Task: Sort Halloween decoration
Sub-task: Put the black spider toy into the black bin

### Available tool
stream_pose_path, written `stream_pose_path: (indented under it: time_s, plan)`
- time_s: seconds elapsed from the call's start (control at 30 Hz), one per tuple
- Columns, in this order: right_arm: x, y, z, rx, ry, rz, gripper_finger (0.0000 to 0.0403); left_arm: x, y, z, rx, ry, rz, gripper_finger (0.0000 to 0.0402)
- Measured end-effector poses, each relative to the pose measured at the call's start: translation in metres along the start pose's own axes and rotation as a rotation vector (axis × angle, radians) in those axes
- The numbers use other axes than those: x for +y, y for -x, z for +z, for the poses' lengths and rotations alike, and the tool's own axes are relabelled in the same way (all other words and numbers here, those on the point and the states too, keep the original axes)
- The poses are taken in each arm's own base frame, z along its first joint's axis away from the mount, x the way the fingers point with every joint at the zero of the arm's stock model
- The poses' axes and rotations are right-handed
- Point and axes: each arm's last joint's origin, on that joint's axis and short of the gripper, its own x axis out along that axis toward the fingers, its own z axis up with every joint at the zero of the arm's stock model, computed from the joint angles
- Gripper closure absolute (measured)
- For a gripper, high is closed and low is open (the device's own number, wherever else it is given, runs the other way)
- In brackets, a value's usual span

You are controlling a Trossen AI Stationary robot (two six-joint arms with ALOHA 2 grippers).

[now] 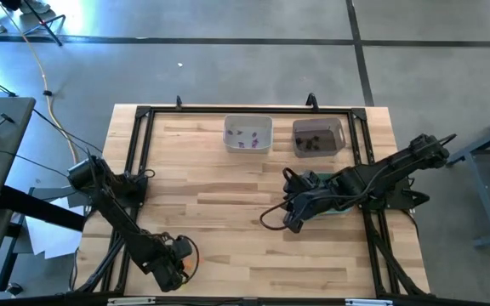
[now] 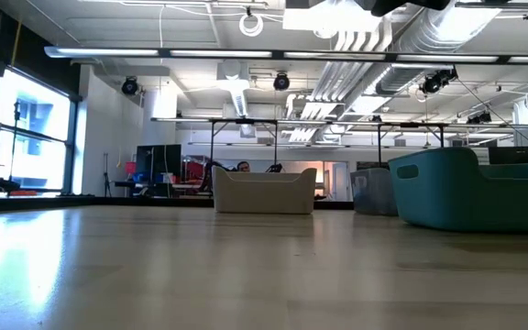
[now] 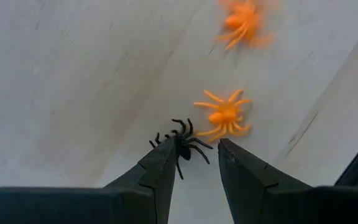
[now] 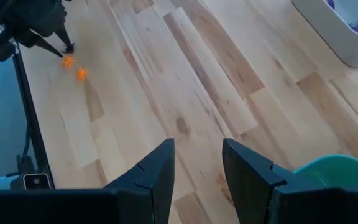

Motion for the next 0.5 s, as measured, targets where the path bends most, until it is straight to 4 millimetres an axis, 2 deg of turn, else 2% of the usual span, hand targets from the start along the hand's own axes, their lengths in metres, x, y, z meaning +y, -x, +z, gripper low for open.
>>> stream_pose_path:
  time_s: [0.33,0.5]
  plan:
    - [0.0,0.0,0.0,-0.01,-0.008,-0.008,0.0274,0.004,-0.001,0.0,-0.003,-0.036,0.036,0.0288]
    - [0.0,0.0,0.0,-0.019,-0.005,-0.015,0.0274,0.015,0.0,0.001,0.002,-0.046,0.151,0.0288]
